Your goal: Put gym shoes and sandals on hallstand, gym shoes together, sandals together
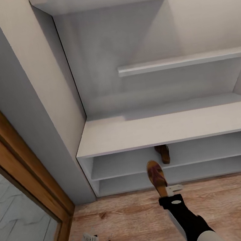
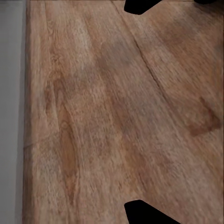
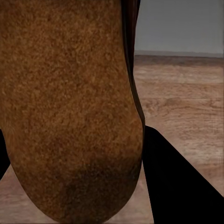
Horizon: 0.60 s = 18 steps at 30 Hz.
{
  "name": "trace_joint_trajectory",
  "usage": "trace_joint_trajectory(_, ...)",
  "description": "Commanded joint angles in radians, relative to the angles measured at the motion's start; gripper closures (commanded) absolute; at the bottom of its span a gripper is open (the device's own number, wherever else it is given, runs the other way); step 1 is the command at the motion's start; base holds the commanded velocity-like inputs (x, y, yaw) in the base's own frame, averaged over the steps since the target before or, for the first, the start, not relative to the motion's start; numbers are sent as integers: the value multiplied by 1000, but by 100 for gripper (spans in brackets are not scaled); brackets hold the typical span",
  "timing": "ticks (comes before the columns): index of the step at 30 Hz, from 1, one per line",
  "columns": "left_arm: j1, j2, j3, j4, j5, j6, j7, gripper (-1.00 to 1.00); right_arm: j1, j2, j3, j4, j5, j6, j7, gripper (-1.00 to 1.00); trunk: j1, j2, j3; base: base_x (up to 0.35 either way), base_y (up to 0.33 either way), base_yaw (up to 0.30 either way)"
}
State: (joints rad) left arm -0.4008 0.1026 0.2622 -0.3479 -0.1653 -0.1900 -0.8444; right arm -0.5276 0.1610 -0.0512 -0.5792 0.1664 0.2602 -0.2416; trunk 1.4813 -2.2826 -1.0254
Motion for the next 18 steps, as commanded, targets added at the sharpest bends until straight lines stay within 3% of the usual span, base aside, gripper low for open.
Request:
trace_joint_trajectory(1, 5, -2, 2, -1, -16, 0, -8, -100, -3, 7, -5, -2, 9, 2, 0, 100, 0, 0, -1, 0, 0, 0)
trace_joint_trajectory(9, 5, 3, -21, -3, -42, 45, -53, -100, -12, 14, -4, -48, 10, 41, -3, 100, 0, 0, -1, 46, 0, 0)
trace_joint_trajectory(18, 7, 3, -23, -3, -43, 47, -82, -100, -12, 14, -4, -60, 10, 56, -4, 100, 0, 0, -1, 293, 0, 0)
